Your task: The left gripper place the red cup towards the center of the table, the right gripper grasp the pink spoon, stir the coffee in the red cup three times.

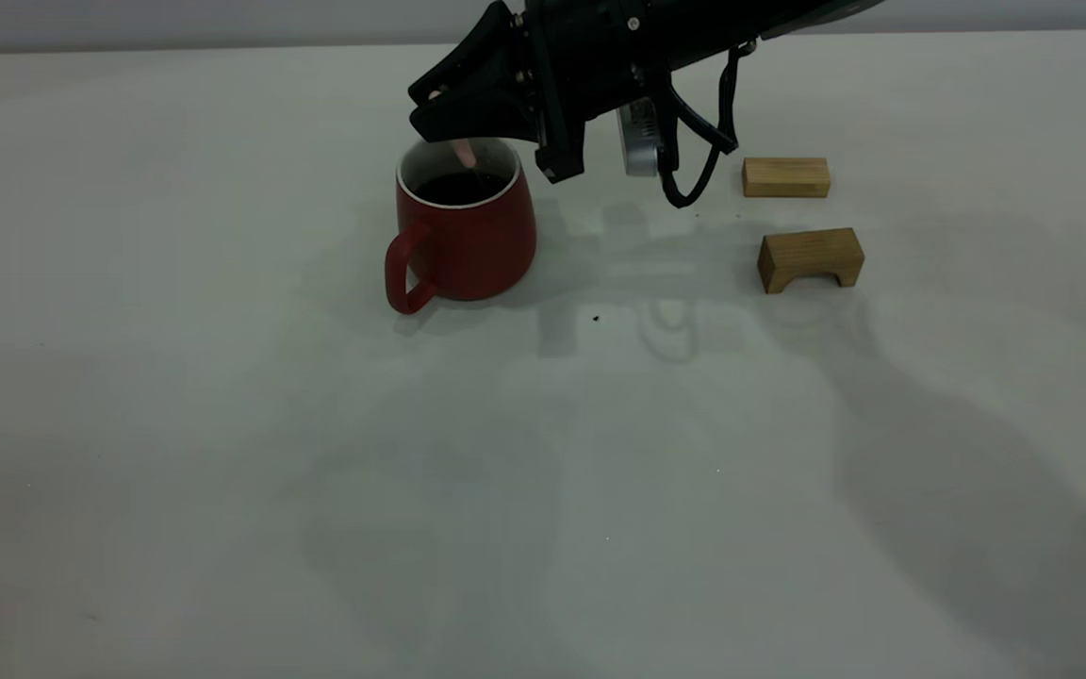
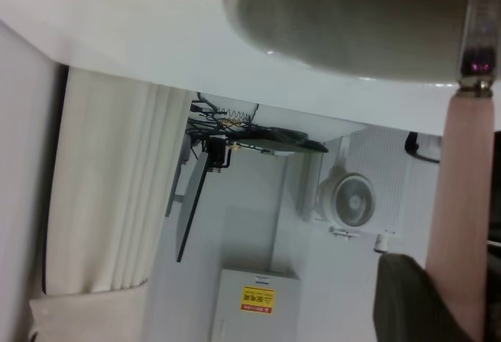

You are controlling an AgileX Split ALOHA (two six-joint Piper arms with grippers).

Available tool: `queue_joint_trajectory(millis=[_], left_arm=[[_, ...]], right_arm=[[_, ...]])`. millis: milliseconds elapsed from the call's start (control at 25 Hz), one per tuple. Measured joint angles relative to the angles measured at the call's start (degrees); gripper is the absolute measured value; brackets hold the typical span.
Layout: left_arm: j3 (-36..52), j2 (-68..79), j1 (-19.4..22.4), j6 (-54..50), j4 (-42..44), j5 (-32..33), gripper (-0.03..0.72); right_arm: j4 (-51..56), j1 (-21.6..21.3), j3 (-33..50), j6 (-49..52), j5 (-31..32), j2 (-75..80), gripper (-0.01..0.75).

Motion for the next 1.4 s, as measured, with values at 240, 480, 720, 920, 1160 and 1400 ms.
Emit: queue_joint_trajectory(millis=[240,480,720,920,1160,1400], left_arm=[[0.0,0.0,0.0,0.0,0.0,0.0,0.573],[0.0,0.0,0.0,0.0,0.0,0.0,0.573],[0.0,0.0,0.0,0.0,0.0,0.0,0.573],[0.0,0.0,0.0,0.0,0.0,0.0,0.573],[0.0,0.0,0.0,0.0,0.0,0.0,0.573],[0.0,0.0,0.0,0.0,0.0,0.0,0.573]], right_arm=[[-0.1,0.3,0.0,1.4,0.0,0.0,0.145],[-0.1,0.3,0.0,1.5,0.1,0.0,0.162],[-1.5,0.3,0.0,1.5,3.8,0.0,0.380],[-11.0,0.3,0.0,1.7,5.5,-1.6,0.520],[-35.8,0.3,0.0,1.9,6.6,-11.4,0.534],[-56.9,0.3,0.0,1.5,8.9,-24.6,0.534]])
